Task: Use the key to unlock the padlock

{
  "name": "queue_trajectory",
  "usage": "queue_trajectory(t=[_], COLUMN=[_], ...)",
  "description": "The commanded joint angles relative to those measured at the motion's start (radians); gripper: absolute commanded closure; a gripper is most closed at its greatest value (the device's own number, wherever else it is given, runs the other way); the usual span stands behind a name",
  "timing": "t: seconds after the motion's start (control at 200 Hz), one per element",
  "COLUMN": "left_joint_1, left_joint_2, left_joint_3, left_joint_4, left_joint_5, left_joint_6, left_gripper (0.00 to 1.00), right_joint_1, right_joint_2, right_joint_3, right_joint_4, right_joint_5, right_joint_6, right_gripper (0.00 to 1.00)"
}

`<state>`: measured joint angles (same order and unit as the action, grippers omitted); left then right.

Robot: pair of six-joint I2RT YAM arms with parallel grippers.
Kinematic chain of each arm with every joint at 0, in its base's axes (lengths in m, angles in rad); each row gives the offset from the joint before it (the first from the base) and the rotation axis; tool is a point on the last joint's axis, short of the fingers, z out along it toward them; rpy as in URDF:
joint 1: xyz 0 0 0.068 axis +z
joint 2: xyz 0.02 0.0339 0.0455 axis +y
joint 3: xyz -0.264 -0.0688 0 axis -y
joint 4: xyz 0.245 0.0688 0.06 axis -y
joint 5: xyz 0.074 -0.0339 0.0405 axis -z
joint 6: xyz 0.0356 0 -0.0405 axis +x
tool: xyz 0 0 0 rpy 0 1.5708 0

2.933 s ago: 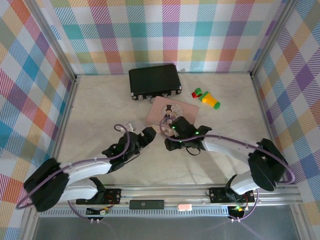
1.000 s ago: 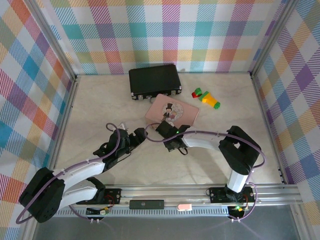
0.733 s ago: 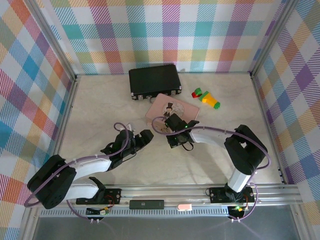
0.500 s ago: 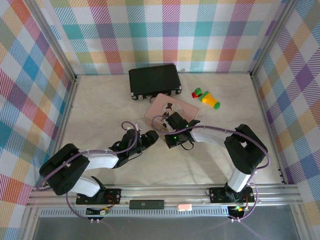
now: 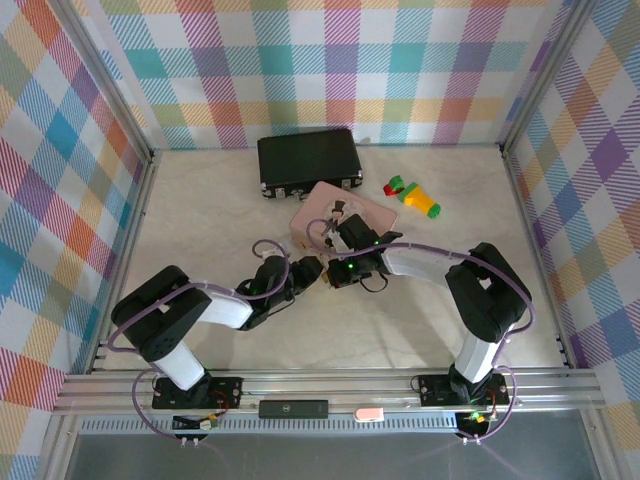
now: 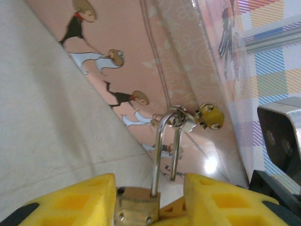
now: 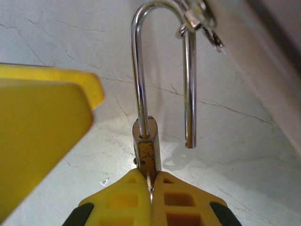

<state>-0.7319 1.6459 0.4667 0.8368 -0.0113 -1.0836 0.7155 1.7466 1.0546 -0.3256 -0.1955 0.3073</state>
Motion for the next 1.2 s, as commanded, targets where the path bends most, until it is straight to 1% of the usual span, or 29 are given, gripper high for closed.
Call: queue_trajectory(t=[0.0, 0.08, 0.245, 0.38, 0.495, 0.58, 0.74, 0.85, 0.945, 1.09, 1.14, 1.195], left_joint_1=[-0.006, -0.005, -0.005, -0.006, -0.004, -0.003, 0.007, 0.012, 0.013, 0.014, 0.014, 0.013], left_joint_2=[0.053, 0.089, 0.143, 0.172, 0.200, 0.217, 0.246, 0.252, 0.246, 0.233, 0.227, 0.220], left_joint_3=[0.042, 0.061, 0.088, 0.098, 0.104, 0.107, 0.110, 0.114, 0.121, 0.118, 0.115, 0.111], left_joint_4=[0.098, 0.118, 0.143, 0.138, 0.152, 0.151, 0.180, 0.189, 0.188, 0.182, 0.179, 0.177], left_joint_5=[-0.001, 0.006, 0.022, 0.029, 0.039, 0.041, 0.058, 0.067, 0.071, 0.066, 0.062, 0.054], left_joint_6=[0.001, -0.001, -0.006, -0.004, -0.006, -0.003, 0.010, 0.028, 0.046, 0.054, 0.048, 0.040], left_gripper=[0.61, 0.63, 0.79, 0.87, 0.87, 0.85, 0.86, 0.91, 1.00, 1.00, 1.00, 1.00], right_joint_1=[-0.017, -0.018, -0.028, -0.031, -0.031, -0.031, -0.033, -0.033, -0.034, -0.040, -0.044, -0.048], right_joint_2=[0.026, 0.026, 0.024, 0.023, 0.023, 0.018, 0.017, 0.013, 0.009, -0.020, -0.047, -0.098], right_joint_3=[0.002, -0.003, -0.008, -0.003, 0.002, 0.000, 0.001, 0.000, 0.001, 0.001, -0.002, -0.009], right_joint_4=[0.033, 0.040, 0.054, 0.057, 0.054, 0.056, 0.053, 0.055, 0.051, 0.041, 0.031, 0.018], right_joint_5=[-0.018, -0.022, -0.032, -0.040, -0.042, -0.049, -0.055, -0.057, -0.057, -0.051, -0.050, -0.031], right_joint_6=[0.013, 0.012, 0.016, 0.005, -0.005, -0.007, -0.012, -0.013, -0.017, -0.008, 0.012, 0.032], right_gripper=[1.00, 1.00, 1.00, 1.00, 1.00, 1.00, 1.00, 1.00, 1.00, 1.00, 0.95, 0.85])
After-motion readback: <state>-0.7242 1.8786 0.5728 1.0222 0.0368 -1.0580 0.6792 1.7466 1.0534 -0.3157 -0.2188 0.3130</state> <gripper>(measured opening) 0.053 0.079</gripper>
